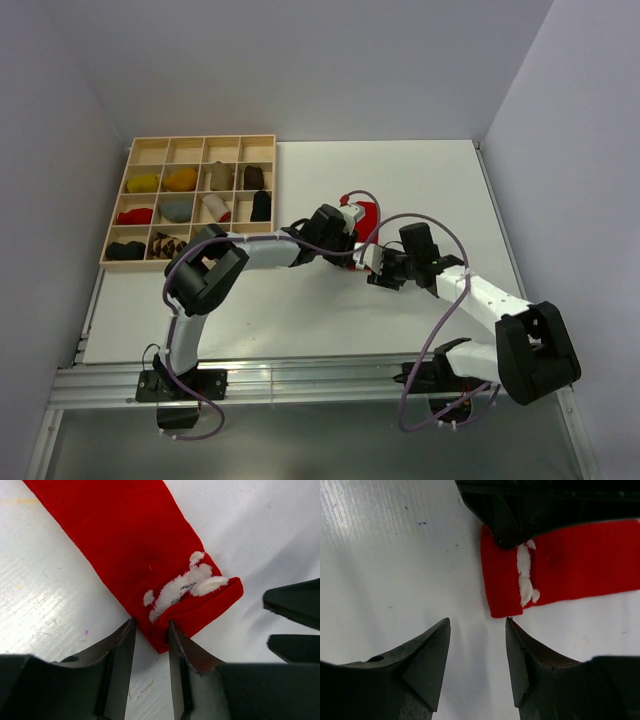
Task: Roll the socks
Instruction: Roll the sock at the center of the board.
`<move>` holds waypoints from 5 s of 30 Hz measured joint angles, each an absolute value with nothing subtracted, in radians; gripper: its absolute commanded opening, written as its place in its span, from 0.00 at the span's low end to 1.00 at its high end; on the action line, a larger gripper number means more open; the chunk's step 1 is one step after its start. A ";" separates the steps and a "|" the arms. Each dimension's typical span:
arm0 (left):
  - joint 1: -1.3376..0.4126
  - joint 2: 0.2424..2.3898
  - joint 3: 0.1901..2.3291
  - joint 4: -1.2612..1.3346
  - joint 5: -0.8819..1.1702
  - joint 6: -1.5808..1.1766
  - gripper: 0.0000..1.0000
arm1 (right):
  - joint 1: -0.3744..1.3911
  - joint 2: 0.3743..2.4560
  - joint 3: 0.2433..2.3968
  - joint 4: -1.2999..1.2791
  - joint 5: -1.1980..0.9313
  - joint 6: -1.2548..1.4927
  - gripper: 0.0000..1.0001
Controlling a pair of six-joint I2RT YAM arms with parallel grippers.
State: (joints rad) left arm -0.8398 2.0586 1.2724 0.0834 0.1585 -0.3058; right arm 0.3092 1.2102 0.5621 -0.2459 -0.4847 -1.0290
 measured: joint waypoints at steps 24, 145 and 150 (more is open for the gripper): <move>-0.808 2.078 1.326 -0.037 0.344 -0.339 0.35 | 0.518 1.317 0.461 0.031 -0.244 -1.206 0.38; -0.820 2.135 1.312 -0.106 0.707 -0.728 0.00 | 0.230 1.111 0.566 -0.494 -0.601 -1.123 0.60; -0.814 2.164 1.337 -0.167 0.780 -0.754 0.00 | 0.316 1.071 0.497 -0.416 -0.543 -1.161 0.60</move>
